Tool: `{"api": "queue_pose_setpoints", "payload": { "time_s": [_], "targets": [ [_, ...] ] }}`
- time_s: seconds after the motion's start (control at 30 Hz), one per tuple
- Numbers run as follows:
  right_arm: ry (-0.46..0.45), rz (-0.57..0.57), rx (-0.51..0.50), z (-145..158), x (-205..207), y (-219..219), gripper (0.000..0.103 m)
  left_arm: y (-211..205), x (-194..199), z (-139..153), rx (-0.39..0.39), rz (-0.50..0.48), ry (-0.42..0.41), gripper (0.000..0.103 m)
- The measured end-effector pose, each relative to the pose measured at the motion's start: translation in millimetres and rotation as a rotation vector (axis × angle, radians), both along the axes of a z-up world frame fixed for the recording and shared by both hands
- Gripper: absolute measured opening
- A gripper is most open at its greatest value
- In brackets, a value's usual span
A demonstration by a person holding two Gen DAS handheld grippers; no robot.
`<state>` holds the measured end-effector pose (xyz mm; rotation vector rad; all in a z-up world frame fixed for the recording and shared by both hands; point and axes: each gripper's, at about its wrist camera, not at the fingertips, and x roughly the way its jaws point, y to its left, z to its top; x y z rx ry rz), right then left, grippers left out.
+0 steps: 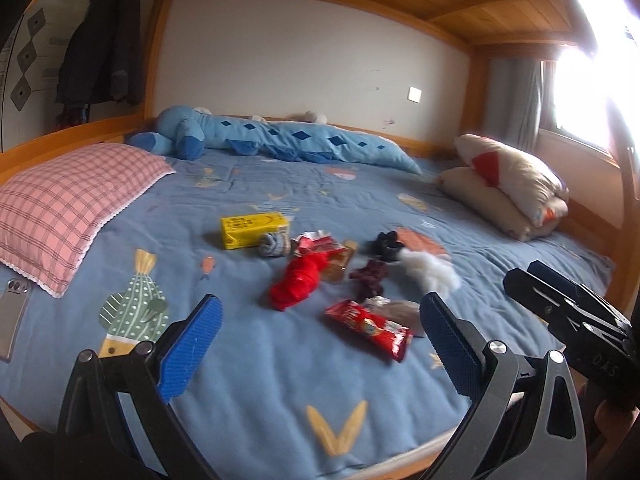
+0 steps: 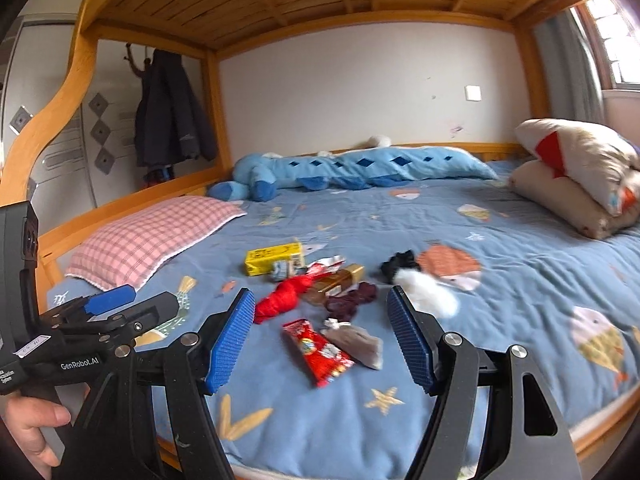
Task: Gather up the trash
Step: 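Move both open tools back over the bed, then grasp the red snack bag with the right tool while the left tool grasps the red cloth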
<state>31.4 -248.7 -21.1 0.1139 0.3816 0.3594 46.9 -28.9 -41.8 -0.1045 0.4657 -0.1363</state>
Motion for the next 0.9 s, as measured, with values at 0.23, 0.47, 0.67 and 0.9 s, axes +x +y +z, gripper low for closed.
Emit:
{"api": "queue_pose_setpoints", "payload": {
  "time_s": [0.23, 0.47, 0.67, 0.9],
  "targets": [
    [0.074, 0.079, -0.003, -22.3, 31.7, 21.7, 0.067, 16.6, 32.2, -20.2, 0.012, 0.036, 0.033, 0.099],
    [0.197, 0.145, -0.068, -60.2, 72.3, 44.9, 0.062, 23.6, 61.2, -44.9, 0.0, 0.032, 0.107, 0.099],
    [0.287, 0.157, -0.12, -88.3, 103.9, 56.1, 0.062, 25.4, 79.6, -53.1, -0.002, 0.023, 0.139, 0.099],
    [0.345, 0.148, -0.218, -112.1, 122.0, 67.5, 0.04, 24.1, 95.2, -59.3, 0.007, 0.012, 0.169, 0.099]
  ]
}}
